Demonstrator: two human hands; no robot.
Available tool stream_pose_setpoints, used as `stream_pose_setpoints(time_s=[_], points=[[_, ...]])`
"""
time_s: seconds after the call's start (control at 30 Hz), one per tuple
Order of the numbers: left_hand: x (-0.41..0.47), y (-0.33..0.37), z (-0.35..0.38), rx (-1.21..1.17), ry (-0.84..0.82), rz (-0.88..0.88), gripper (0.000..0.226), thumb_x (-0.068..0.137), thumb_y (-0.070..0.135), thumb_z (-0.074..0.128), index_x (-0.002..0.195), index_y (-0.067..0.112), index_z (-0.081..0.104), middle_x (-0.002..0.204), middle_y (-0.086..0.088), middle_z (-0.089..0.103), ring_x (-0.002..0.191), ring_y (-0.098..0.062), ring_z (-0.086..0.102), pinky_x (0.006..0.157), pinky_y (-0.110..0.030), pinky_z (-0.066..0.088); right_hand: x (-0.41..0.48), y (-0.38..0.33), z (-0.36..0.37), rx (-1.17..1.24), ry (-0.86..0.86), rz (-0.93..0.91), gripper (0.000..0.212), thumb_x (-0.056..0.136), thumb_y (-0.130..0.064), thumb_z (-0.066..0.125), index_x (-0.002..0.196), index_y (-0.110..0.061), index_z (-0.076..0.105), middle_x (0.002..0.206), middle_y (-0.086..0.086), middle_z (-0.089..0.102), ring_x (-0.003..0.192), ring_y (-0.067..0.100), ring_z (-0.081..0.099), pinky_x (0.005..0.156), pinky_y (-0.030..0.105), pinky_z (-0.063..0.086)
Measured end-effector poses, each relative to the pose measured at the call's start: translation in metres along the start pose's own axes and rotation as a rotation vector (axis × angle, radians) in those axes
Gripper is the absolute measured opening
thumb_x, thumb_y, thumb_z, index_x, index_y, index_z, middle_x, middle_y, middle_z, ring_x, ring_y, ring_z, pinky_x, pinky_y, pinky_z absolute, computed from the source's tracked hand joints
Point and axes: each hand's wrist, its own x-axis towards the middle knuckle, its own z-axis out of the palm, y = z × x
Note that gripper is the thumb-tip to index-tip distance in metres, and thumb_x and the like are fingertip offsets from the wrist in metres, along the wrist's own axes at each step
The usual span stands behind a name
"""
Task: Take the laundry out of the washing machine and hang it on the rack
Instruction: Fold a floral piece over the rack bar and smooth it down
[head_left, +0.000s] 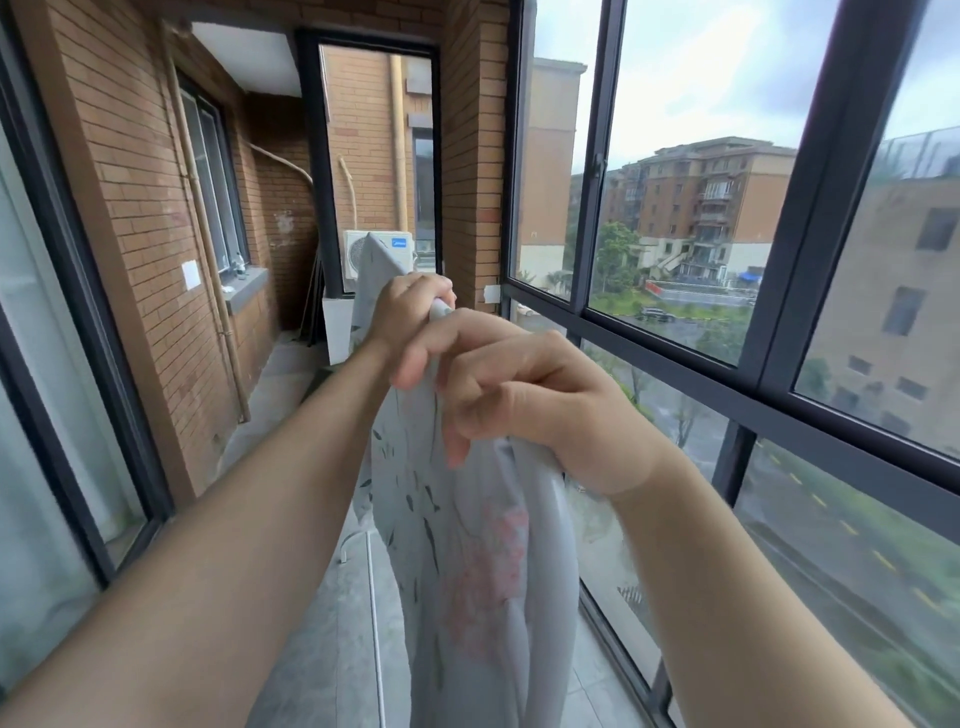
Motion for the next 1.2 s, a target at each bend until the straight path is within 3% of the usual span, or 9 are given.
stream_pose_setpoints(time_s=[0.17,0.3,0.5,0.67,0.77,0.9,1.0,1.1,1.2], points=[[0.008,-0.010,-0.008,0.024,-0.049,0.022,0.031,0.095,0.011,0.046,0.079,-0.014,0.055,0.084,-0.013,0.053,0.061,-0.002,0.047,0.054,-0.008,0.037,-0.008,-0.004,0.018,0.057,0.105,0.031,0.023,0.081,-0.009,0.054,0.059,-0.011,0.062,0.114,0.008,0.062,0.099,0.019,0.053,0.082,0.022,0.042],[0.012,-0.014,-0.010,0.026,-0.072,0.063,0.032,0.089,0.017,0.048,0.078,-0.013,0.054,0.078,-0.014,0.053,0.068,-0.011,0.047,0.059,-0.025,0.037,-0.014,-0.008,0.022,0.001,0.180,0.062,0.045,0.085,-0.017,0.058,0.049,0.007,0.050,0.114,0.009,0.066,0.114,0.019,0.051,0.093,0.028,0.036],[0.004,-0.007,-0.010,-0.017,-0.097,0.018,0.040,0.075,0.028,0.047,0.078,-0.009,0.059,0.079,-0.012,0.055,0.076,-0.019,0.049,0.068,-0.031,0.037,-0.028,-0.024,0.033,-0.077,0.282,0.163,0.042,0.091,-0.012,0.058,0.052,0.000,0.049,0.126,0.014,0.062,0.131,0.026,0.047,0.102,0.034,0.039],[-0.016,-0.001,-0.012,0.001,-0.081,-0.033,0.049,0.094,0.047,0.038,0.124,0.015,0.061,0.126,0.001,0.061,0.118,-0.017,0.055,0.104,-0.035,0.042,-0.043,-0.034,0.048,-0.170,0.364,0.223,0.026,0.106,-0.019,0.047,0.101,-0.010,0.071,0.150,-0.003,0.048,0.142,0.004,0.037,0.110,0.018,0.036],[-0.061,-0.007,-0.011,-0.044,0.060,0.091,0.051,0.100,0.047,0.039,0.137,0.012,0.048,0.137,-0.007,0.054,0.129,-0.022,0.050,0.113,-0.042,0.036,-0.059,-0.029,0.056,-0.141,0.485,0.226,0.037,0.106,-0.039,0.041,0.137,-0.030,0.059,0.153,-0.017,0.044,0.143,-0.004,0.033,0.115,0.024,0.033],[-0.169,-0.019,0.002,-0.007,0.235,0.226,0.011,0.091,0.040,0.059,0.099,0.043,0.052,0.104,0.017,0.061,0.101,-0.009,0.061,0.089,-0.034,0.051,-0.106,-0.015,0.063,0.090,0.744,0.264,0.049,0.097,-0.017,0.048,0.144,-0.033,0.051,0.141,-0.014,0.058,0.131,0.002,0.053,0.107,0.029,0.044],[-0.232,-0.022,0.013,0.109,0.178,0.351,0.013,0.086,0.037,0.063,0.090,0.036,0.050,0.089,0.015,0.054,0.086,-0.008,0.057,0.075,-0.015,0.042,-0.134,0.000,0.071,-0.123,0.754,0.443,0.062,0.090,0.005,0.050,0.143,-0.027,0.053,0.132,-0.009,0.065,0.123,0.001,0.059,0.106,0.035,0.049],[-0.245,-0.027,0.013,0.149,0.143,0.275,0.026,0.078,0.032,0.073,0.087,0.020,0.052,0.087,0.005,0.057,0.081,-0.010,0.057,0.072,-0.018,0.044,-0.135,0.007,0.084,-0.174,0.633,0.481,0.053,0.092,0.000,0.058,0.135,-0.030,0.061,0.117,-0.007,0.073,0.111,0.006,0.068,0.097,0.038,0.056],[-0.240,-0.025,0.010,0.216,0.140,0.180,0.030,0.074,0.039,0.080,0.083,0.027,0.053,0.082,0.011,0.062,0.077,-0.003,0.061,0.065,-0.011,0.045,-0.127,0.010,0.092,-0.266,0.688,0.510,0.034,0.095,-0.013,0.061,0.119,-0.034,0.071,0.097,-0.010,0.078,0.093,0.007,0.073,0.082,0.044,0.060]])
